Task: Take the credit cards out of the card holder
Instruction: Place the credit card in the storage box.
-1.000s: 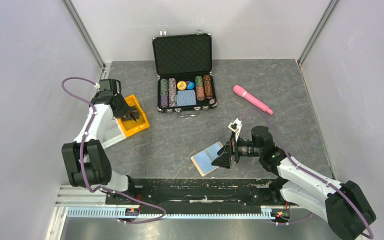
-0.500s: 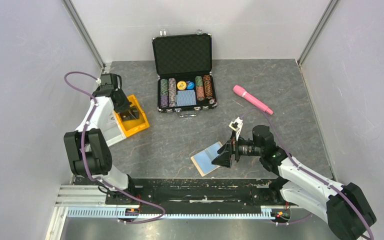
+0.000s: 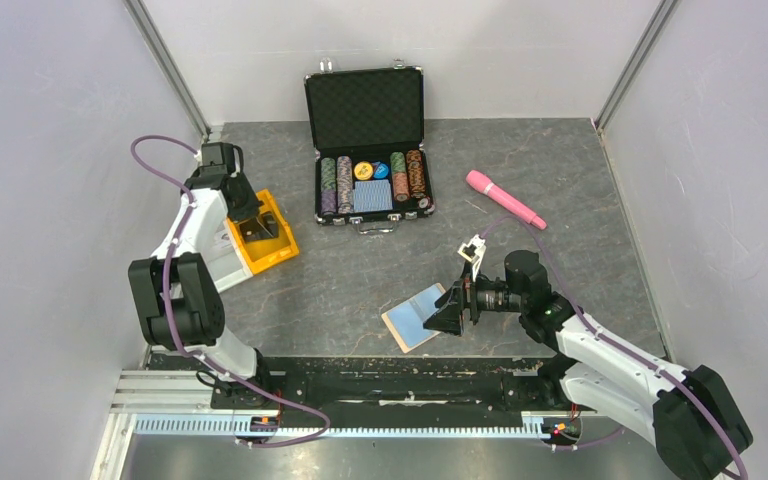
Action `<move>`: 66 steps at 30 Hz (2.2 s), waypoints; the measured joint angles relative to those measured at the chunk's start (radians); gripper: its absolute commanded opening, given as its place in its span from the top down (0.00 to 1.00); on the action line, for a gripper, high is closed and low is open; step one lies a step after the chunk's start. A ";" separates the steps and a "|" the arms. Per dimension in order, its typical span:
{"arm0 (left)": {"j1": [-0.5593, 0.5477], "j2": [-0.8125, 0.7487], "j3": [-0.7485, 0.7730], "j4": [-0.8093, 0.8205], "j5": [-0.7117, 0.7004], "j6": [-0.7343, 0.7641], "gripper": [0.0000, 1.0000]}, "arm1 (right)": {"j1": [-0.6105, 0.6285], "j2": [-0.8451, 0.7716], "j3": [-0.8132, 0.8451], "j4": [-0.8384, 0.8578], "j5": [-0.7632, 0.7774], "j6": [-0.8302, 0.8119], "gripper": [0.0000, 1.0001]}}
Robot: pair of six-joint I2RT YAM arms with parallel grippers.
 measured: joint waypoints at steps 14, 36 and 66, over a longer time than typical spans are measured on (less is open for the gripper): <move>0.000 0.004 0.002 0.016 -0.005 0.020 0.98 | 0.000 -0.022 0.000 -0.005 0.001 0.000 0.02; 0.008 0.119 0.044 0.028 -0.039 0.019 0.88 | 0.000 -0.022 0.000 -0.014 0.001 0.000 0.02; 0.008 0.140 0.069 0.017 -0.136 0.011 0.70 | 0.000 -0.030 0.000 -0.026 0.005 0.000 0.02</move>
